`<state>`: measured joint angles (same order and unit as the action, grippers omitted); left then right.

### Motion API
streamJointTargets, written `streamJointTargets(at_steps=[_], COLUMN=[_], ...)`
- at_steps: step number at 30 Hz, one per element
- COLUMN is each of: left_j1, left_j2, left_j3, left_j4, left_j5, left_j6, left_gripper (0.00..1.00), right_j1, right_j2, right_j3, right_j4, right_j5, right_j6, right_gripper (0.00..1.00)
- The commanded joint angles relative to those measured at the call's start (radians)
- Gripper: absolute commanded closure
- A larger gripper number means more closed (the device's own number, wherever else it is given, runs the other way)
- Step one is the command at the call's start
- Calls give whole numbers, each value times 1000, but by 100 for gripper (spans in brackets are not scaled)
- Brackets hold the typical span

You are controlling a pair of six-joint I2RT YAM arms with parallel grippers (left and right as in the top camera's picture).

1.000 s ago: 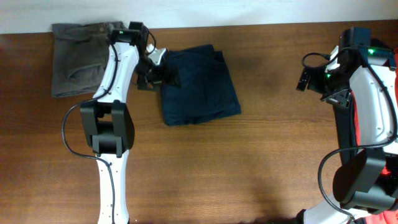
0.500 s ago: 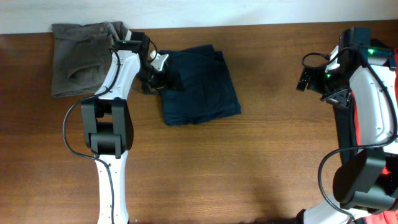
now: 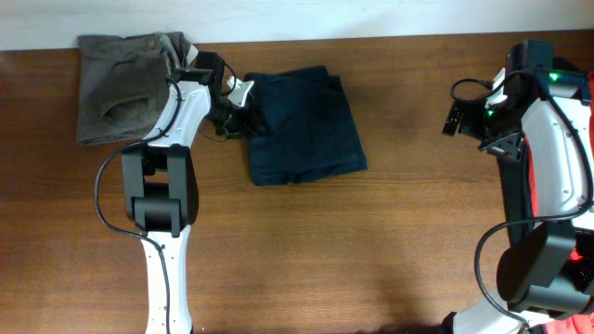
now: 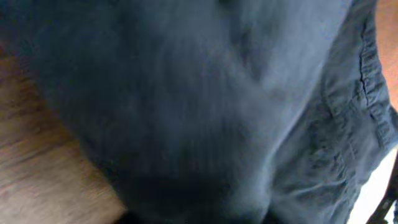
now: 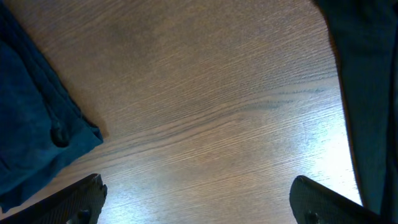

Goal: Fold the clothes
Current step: 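Grasp the left edge of the folded navy trousers with the left gripper, then drag the folded navy trousers with the left gripper onto the grey trousers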

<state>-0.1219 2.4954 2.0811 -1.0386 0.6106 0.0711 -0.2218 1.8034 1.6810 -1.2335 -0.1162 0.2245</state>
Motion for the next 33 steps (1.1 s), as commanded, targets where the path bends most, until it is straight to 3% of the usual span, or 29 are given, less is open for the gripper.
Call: streamJointTargets(at_steps=[1, 11, 22, 33], left_j1=[-9, -5, 46, 102], left_j2=[23, 3, -20, -20], left_j3=[-14, 73, 339, 379], left_j4=[19, 31, -54, -39], left_j5=[3, -28, -217, -398], left_j6=[13, 12, 14, 103], left_gripper=[97, 100, 100, 100], right_j1=[-3, -3, -3, -3], right_j2=[-5, -5, -5, -5], right_j3=[6, 6, 6, 6], right_j4=[-1, -1, -1, -1], right_j5=[13, 13, 13, 13], right_j6=[-7, -7, -8, -7], right_gripper=[1, 1, 1, 1])
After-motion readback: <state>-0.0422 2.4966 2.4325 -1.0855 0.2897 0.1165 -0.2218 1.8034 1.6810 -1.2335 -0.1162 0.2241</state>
